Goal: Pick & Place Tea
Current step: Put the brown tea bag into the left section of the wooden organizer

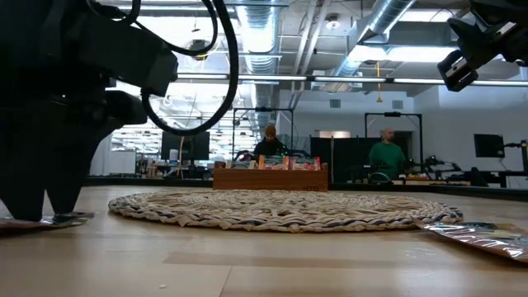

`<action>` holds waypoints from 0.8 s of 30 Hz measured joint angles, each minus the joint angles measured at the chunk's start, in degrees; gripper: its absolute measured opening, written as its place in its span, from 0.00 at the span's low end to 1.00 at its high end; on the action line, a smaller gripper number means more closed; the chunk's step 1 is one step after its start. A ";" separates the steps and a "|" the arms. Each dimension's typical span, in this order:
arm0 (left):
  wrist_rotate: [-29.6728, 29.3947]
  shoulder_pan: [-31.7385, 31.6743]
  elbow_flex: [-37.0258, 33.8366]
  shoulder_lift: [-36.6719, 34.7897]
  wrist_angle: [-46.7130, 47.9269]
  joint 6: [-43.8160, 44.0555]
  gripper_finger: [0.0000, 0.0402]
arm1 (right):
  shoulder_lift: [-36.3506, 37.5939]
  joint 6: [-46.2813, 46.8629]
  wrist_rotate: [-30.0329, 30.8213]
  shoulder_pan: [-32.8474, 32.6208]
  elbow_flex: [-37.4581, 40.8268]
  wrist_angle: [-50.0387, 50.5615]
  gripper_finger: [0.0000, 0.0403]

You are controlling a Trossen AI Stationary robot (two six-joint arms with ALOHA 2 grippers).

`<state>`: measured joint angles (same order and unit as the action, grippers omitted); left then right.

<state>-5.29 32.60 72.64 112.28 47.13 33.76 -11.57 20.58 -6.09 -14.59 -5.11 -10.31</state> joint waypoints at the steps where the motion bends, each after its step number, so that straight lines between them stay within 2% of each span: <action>1: 0.25 0.00 -0.46 -0.10 -0.75 -0.02 0.31 | 0.01 0.00 0.00 0.00 0.00 0.00 0.28; 11: 3.53 -0.13 -3.20 -0.16 -5.92 0.40 0.29 | 0.01 0.11 0.00 0.00 0.01 0.00 0.28; 24: 3.46 -0.13 -3.41 -0.16 -5.52 3.13 0.07 | 0.01 0.39 -0.02 0.00 0.00 0.00 0.28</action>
<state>-1.82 32.47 69.23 112.12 41.61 36.88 -11.56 20.97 -6.11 -14.59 -5.11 -10.31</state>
